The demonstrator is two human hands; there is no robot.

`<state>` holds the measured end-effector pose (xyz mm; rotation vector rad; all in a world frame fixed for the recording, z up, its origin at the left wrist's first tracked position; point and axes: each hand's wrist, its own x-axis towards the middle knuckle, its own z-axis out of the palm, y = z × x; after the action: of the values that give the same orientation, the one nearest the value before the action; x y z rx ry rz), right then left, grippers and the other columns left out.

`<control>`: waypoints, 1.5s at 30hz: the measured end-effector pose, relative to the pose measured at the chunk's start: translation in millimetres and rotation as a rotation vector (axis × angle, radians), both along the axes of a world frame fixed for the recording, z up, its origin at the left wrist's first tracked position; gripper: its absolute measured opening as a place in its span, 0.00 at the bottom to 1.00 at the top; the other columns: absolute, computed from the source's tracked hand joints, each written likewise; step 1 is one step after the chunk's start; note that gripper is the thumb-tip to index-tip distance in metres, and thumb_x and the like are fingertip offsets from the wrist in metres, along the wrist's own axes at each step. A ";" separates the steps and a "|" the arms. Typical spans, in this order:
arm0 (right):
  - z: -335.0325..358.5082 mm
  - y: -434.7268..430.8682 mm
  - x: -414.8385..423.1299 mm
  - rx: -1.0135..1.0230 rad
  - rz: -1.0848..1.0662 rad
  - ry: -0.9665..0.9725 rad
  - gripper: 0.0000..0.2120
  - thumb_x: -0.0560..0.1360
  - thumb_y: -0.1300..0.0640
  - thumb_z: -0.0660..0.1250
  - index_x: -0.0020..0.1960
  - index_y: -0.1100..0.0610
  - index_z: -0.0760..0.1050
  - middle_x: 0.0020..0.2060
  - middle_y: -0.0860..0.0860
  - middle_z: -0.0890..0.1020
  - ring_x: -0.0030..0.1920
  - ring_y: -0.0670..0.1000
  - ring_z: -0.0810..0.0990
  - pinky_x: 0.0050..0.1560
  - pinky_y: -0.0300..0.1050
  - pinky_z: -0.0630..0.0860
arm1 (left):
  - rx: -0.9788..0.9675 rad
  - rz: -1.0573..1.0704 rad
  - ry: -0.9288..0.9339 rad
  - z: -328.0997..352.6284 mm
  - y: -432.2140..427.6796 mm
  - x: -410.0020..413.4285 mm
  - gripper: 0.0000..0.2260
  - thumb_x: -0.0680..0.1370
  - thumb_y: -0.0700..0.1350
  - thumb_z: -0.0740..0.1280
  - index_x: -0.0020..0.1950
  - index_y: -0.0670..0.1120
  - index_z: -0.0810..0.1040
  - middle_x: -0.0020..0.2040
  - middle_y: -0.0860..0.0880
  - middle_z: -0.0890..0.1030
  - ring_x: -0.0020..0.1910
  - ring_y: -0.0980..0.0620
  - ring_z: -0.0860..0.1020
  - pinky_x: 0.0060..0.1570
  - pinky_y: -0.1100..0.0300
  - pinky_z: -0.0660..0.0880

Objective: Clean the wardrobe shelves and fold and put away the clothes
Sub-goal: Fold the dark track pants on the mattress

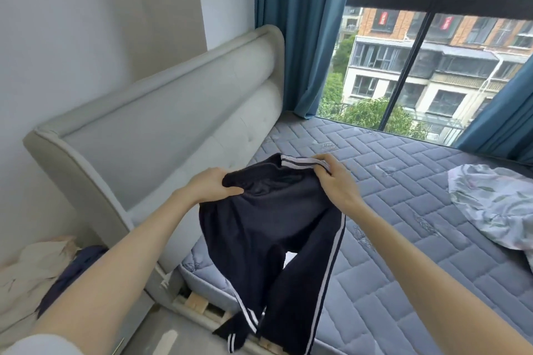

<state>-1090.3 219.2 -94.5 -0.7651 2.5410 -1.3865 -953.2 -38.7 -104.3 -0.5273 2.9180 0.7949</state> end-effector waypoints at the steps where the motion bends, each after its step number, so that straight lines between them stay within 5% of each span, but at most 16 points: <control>1: -6.7 2.9 -4.4 0.049 0.073 -0.006 0.10 0.78 0.52 0.62 0.59 0.43 0.73 0.45 0.42 0.81 0.49 0.47 0.78 0.50 0.46 0.73 | -0.035 0.028 0.010 0.2 1.9 -2.9 0.11 0.75 0.60 0.66 0.52 0.58 0.79 0.46 0.56 0.82 0.46 0.53 0.79 0.44 0.58 0.76; 4: -15.5 0.2 -6.0 0.120 0.225 -0.055 0.16 0.71 0.48 0.71 0.56 0.38 0.74 0.49 0.38 0.81 0.52 0.42 0.79 0.54 0.43 0.75 | -0.095 0.021 0.078 13.8 13.8 -10.4 0.07 0.75 0.60 0.65 0.48 0.60 0.78 0.43 0.58 0.81 0.44 0.54 0.78 0.41 0.57 0.73; 7: -18.0 -13.0 -2.8 0.049 0.239 -0.040 0.09 0.70 0.46 0.73 0.49 0.40 0.79 0.43 0.41 0.84 0.46 0.42 0.81 0.48 0.42 0.78 | -0.240 -0.083 0.092 29.6 25.5 -16.4 0.11 0.74 0.63 0.66 0.48 0.58 0.77 0.42 0.57 0.80 0.43 0.54 0.76 0.40 0.57 0.72; 10: -14.1 -21.4 -2.2 -0.031 0.168 -0.061 0.12 0.73 0.44 0.71 0.41 0.52 0.80 0.33 0.48 0.81 0.36 0.47 0.80 0.38 0.45 0.75 | -0.254 -0.096 0.087 38.8 24.0 -12.6 0.14 0.71 0.64 0.69 0.43 0.54 0.76 0.39 0.54 0.79 0.40 0.53 0.76 0.38 0.55 0.71; 12: -9.8 -25.5 -4.9 -0.045 0.100 -0.040 0.21 0.74 0.44 0.71 0.34 0.60 0.73 0.27 0.52 0.75 0.30 0.47 0.73 0.33 0.43 0.67 | -0.199 -0.068 0.053 44.0 13.8 -4.9 0.15 0.70 0.63 0.71 0.37 0.54 0.73 0.36 0.53 0.77 0.37 0.53 0.74 0.36 0.56 0.68; 14: -1.0 -31.5 -4.6 -0.048 0.049 -0.006 0.22 0.74 0.46 0.71 0.30 0.56 0.66 0.25 0.49 0.69 0.28 0.46 0.68 0.31 0.42 0.61 | -0.187 -0.039 -0.017 46.7 2.8 4.8 0.16 0.72 0.60 0.71 0.33 0.53 0.70 0.33 0.53 0.74 0.35 0.52 0.72 0.34 0.57 0.65; 20: 18.0 -59.1 4.7 -0.115 -0.010 0.046 0.14 0.74 0.45 0.71 0.40 0.55 0.75 0.33 0.49 0.79 0.35 0.48 0.76 0.36 0.43 0.68 | -0.137 0.076 -0.117 41.5 -26.8 29.4 0.14 0.78 0.57 0.64 0.43 0.47 0.75 0.40 0.51 0.76 0.42 0.49 0.74 0.38 0.57 0.67; 24: 23.7 -82.6 21.4 -0.099 -0.017 0.083 0.16 0.74 0.47 0.71 0.40 0.58 0.72 0.32 0.49 0.77 0.35 0.48 0.74 0.33 0.40 0.67 | 0.366 0.298 0.041 51.6 -26.0 31.8 0.09 0.79 0.49 0.65 0.43 0.45 0.76 0.35 0.50 0.76 0.31 0.52 0.75 0.27 0.64 0.73; 28: 24.9 -111.4 45.9 -0.143 0.108 -0.036 0.10 0.76 0.49 0.69 0.43 0.55 0.74 0.35 0.47 0.78 0.37 0.44 0.76 0.32 0.30 0.67 | 0.728 0.306 0.122 63.7 -15.2 29.6 0.07 0.79 0.46 0.65 0.48 0.44 0.79 0.42 0.47 0.83 0.34 0.51 0.82 0.36 0.60 0.80; 30: 25.0 -126.3 54.7 -0.150 0.181 -0.115 0.12 0.78 0.48 0.66 0.51 0.57 0.76 0.43 0.50 0.82 0.44 0.47 0.79 0.41 0.37 0.73 | 0.806 0.327 0.173 67.6 -11.3 24.7 0.07 0.79 0.45 0.65 0.49 0.43 0.79 0.42 0.46 0.83 0.34 0.50 0.83 0.36 0.60 0.81; 34: 31.3 -137.1 66.6 -0.098 0.375 -0.254 0.16 0.77 0.52 0.64 0.62 0.54 0.72 0.55 0.53 0.81 0.57 0.52 0.79 0.61 0.53 0.75 | 0.915 0.422 0.293 75.9 -15.9 23.0 0.07 0.80 0.42 0.64 0.44 0.42 0.77 0.33 0.47 0.83 0.29 0.54 0.82 0.33 0.62 0.81; 37: 36.8 -133.3 74.3 -0.099 0.508 -0.307 0.23 0.71 0.51 0.69 0.65 0.53 0.69 0.56 0.51 0.81 0.58 0.49 0.80 0.61 0.48 0.75 | 0.995 0.453 0.344 79.9 -22.4 27.2 0.07 0.80 0.41 0.64 0.43 0.42 0.77 0.34 0.47 0.83 0.28 0.55 0.81 0.31 0.63 0.80; 40: 35.9 -137.2 81.6 -0.087 0.487 -0.182 0.19 0.71 0.55 0.73 0.58 0.52 0.70 0.46 0.44 0.81 0.46 0.40 0.80 0.51 0.39 0.75 | 1.088 0.406 0.354 87.3 -22.4 33.6 0.08 0.81 0.42 0.64 0.44 0.40 0.78 0.33 0.46 0.83 0.30 0.54 0.83 0.32 0.64 0.80; 42: 36.6 -140.0 84.1 -0.141 0.397 -0.091 0.14 0.71 0.55 0.72 0.53 0.55 0.72 0.41 0.47 0.79 0.42 0.44 0.78 0.48 0.45 0.76 | 1.088 0.352 0.362 91.0 -25.7 39.5 0.10 0.81 0.45 0.64 0.47 0.39 0.79 0.39 0.45 0.84 0.35 0.53 0.84 0.35 0.63 0.81; 45: 41.2 -135.9 88.0 -0.239 0.359 -0.144 0.13 0.74 0.58 0.69 0.57 0.58 0.74 0.49 0.57 0.80 0.49 0.52 0.78 0.59 0.54 0.74 | 0.882 0.354 0.533 88.0 -41.6 50.8 0.10 0.80 0.49 0.66 0.51 0.41 0.77 0.50 0.41 0.83 0.41 0.50 0.84 0.41 0.59 0.82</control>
<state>-1002.3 83.2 -53.3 -1.0559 2.0285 -1.5654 -902.4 -80.3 -16.3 -0.8061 2.4397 2.3872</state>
